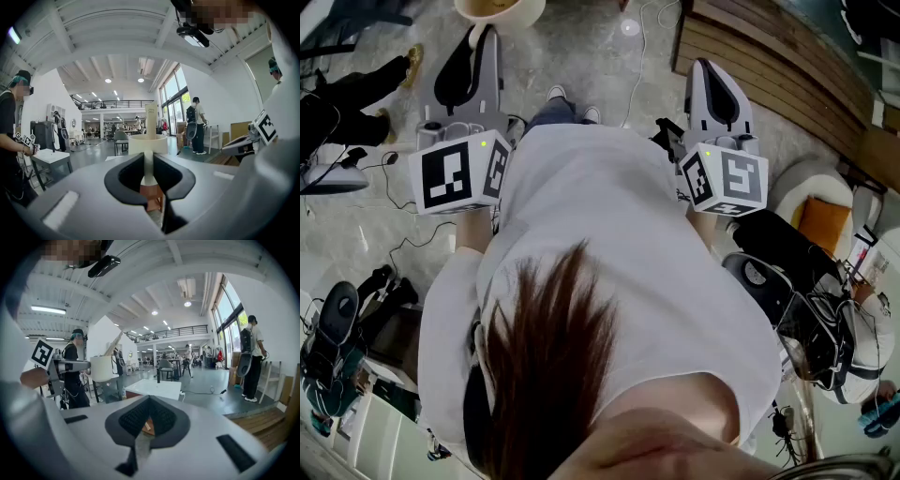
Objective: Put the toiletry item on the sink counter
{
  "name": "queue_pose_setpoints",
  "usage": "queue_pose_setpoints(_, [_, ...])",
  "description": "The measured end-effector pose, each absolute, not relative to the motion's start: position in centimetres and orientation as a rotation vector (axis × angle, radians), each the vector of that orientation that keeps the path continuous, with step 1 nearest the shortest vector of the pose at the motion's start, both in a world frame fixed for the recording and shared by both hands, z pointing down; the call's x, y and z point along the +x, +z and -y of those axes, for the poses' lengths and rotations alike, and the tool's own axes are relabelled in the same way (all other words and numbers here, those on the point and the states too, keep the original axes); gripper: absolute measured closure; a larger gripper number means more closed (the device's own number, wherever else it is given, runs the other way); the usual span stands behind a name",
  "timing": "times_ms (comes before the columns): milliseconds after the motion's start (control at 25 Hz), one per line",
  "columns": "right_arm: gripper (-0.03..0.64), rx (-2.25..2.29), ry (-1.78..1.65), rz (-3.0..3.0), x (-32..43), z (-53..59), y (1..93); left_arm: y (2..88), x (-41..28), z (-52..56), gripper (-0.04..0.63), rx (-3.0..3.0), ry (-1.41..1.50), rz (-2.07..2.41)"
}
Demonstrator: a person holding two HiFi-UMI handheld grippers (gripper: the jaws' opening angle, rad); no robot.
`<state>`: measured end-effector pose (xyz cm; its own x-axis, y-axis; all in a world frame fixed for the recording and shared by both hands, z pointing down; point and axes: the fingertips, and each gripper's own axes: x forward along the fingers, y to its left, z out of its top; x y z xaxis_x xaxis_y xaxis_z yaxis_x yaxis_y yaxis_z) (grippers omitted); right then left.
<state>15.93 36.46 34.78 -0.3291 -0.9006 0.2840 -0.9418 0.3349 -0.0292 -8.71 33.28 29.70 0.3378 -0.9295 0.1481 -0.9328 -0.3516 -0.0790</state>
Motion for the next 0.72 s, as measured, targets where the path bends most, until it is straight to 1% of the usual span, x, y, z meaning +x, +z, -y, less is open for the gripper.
queue_pose_setpoints(280, [0.612,1.681,0.284,2.367,15.8,-37.1,35.0,29.6,-9.1,-33.8,0.545,2.555,0.261,1.779])
queue_pose_setpoints(400, [0.612,1.725,0.143,2.302,16.7,-36.0,33.6,28.4,-9.1,-32.7,0.546,2.570,0.194,1.780])
queue_pose_setpoints(480, [0.612,1.779,0.045,2.405,16.3,-33.6,30.9,27.9,-9.8,-30.1,0.546,2.580,0.105,1.740])
queue_pose_setpoints(600, [0.612,1.746,0.263,2.637,13.0,-34.3,28.5,25.6,-10.7,-29.6,0.549,2.589,0.112,1.788])
queue_pose_setpoints(720, [0.612,1.670,0.232,2.611,12.7,-34.2,30.2,25.1,-7.7,-30.1,0.548,2.644,0.017,1.743])
